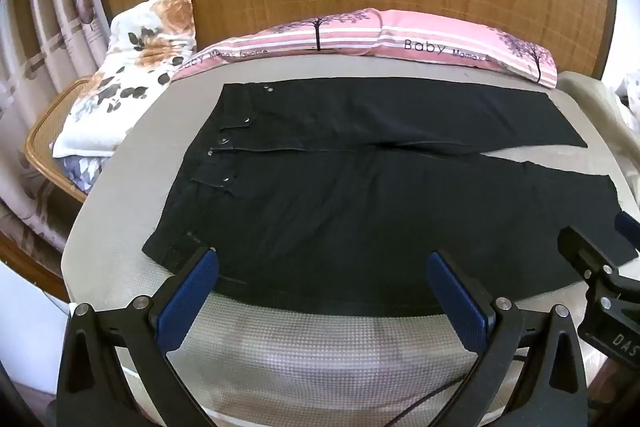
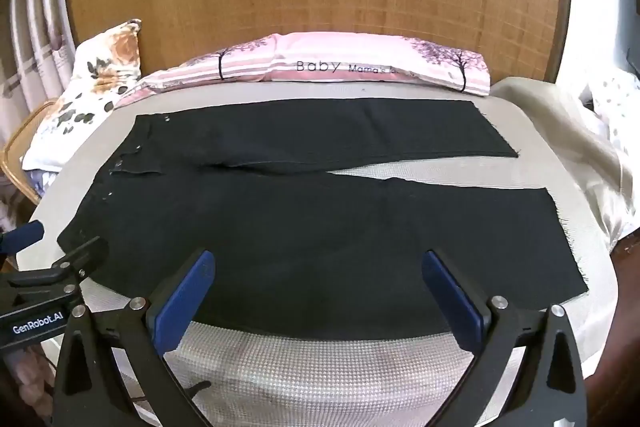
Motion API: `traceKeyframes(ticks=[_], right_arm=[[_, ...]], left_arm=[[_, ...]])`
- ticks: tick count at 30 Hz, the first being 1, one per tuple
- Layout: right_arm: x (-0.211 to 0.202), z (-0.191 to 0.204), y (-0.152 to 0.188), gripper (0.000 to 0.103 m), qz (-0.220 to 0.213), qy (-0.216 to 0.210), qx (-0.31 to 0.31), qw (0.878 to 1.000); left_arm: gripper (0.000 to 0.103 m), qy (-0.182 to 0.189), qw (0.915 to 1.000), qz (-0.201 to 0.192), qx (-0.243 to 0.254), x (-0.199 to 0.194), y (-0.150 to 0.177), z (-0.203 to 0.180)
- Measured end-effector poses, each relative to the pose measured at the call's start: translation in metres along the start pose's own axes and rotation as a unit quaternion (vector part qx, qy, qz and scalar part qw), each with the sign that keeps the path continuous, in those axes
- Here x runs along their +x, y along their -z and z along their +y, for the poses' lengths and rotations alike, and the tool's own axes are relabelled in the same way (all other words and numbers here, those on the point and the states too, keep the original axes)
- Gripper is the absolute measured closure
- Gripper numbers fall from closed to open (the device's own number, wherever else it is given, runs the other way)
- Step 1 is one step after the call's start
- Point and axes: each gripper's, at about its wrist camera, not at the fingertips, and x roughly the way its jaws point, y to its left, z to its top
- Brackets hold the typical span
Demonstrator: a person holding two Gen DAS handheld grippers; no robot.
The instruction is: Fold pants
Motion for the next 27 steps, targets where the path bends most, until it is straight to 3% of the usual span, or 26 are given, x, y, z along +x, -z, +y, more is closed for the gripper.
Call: traceKeyframes(ticks=[4, 27], right_arm=[[0.002, -0.006, 0.0, 0.0, 0.002, -0.015, 0.011, 1.0], [0.007, -0.014, 0.001, 0.0, -0.003, -0.006, 0.032, 0.999]], left_arm=[[0.0, -0.004, 1.0, 0.0, 0.0, 0.0, -0.003, 0.0], [0.0, 0.003, 0.9999, 0.014, 0.007, 0.006, 0.002, 0.0]])
